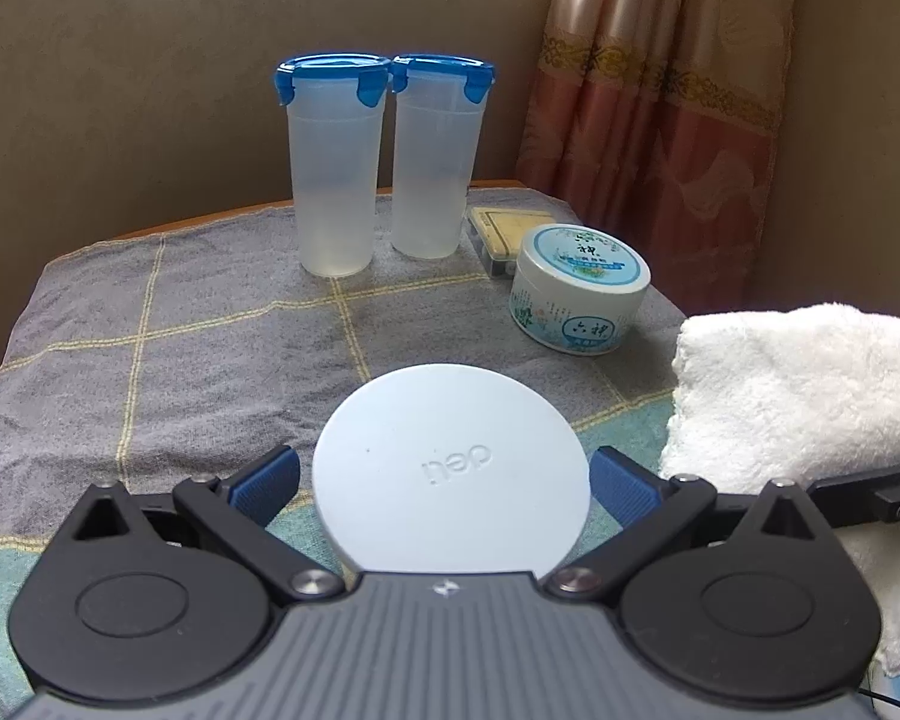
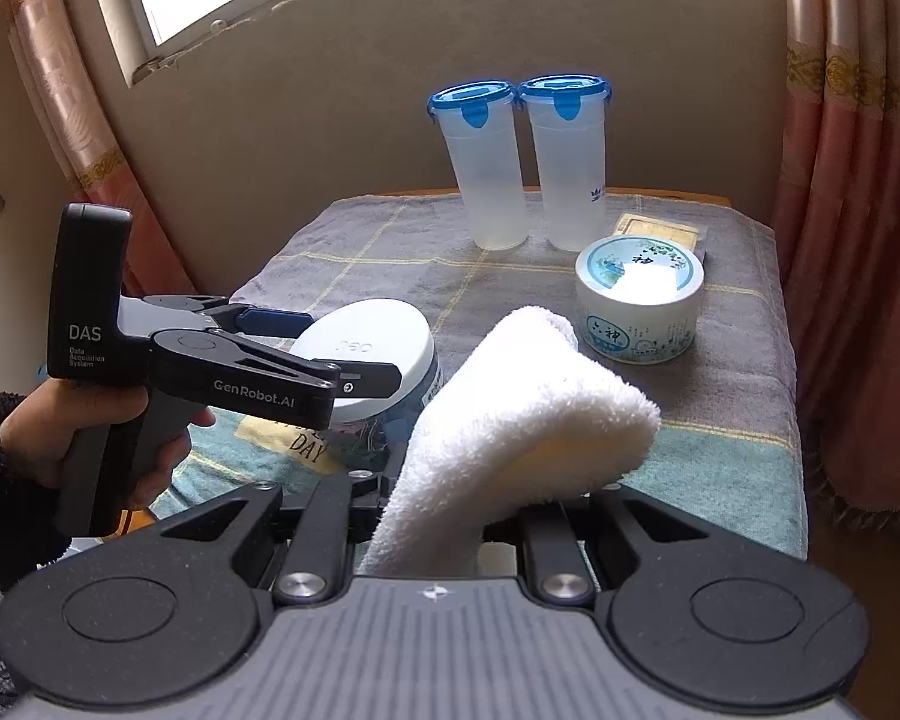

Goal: Clean container

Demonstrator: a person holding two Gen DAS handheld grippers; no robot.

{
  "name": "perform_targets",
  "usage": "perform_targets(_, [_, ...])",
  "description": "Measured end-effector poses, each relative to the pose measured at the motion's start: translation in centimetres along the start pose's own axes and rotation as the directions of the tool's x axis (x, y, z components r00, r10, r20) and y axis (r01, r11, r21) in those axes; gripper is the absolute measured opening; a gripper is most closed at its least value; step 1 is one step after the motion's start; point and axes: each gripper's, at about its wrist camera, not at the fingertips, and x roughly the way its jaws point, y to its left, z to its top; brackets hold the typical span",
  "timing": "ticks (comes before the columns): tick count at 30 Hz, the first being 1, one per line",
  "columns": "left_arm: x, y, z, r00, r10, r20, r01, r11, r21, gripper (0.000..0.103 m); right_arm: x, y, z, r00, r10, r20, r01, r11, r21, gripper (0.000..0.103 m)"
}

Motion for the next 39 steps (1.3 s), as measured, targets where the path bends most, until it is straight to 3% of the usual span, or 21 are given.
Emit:
perform_targets(8, [1.5, -1.6, -0.3, 0.995, 0.089, -0.049, -0.086, 0.994, 0.062, 0.103, 0.4, -0.5, -0.3, 0.999, 0.041, 0.009, -0.041, 0.999, 0.013, 0.019])
perform_targets(12, [2.1, -1.5, -0.4, 0.993, 0.092, -0.071, -0.089, 0.995, 0.04, 0.103, 0.5, -1.0, -0.5, 0.999, 0.038, 0.01, -0.039, 0.999, 0.024, 0.02])
perform_targets(19, [1.8, -0.8, -0.4, 0.997, 0.041, -0.064, -0.037, 0.997, 0.068, 0.099, 0.7, -1.5, -0.5, 1.0, 0.027, 0.005, -0.027, 0.999, 0.038, 0.02])
perform_targets(26, [1.5, 0.2, -0.7, 0.995, -0.064, -0.073, 0.077, 0.98, 0.183, 0.099, 1.1, -0.9, -0.3, 1.0, 0.014, -0.011, -0.014, 0.999, 0.029, 0.02])
perform_targets(31, [1.2, 1.3, -0.8, 0.976, -0.19, -0.109, 0.215, 0.923, 0.318, 0.099, 1.4, -0.5, 0.0, 1.0, -0.007, -0.03, 0.008, 1.0, 0.022, 0.02])
perform_targets(39, [1.6, 3.2, -0.1, 0.9, -0.379, -0.216, 0.436, 0.754, 0.492, 0.099, 2.4, 0.6, 0.8, 0.998, -0.031, -0.061, 0.031, 1.0, 0.0, 0.02])
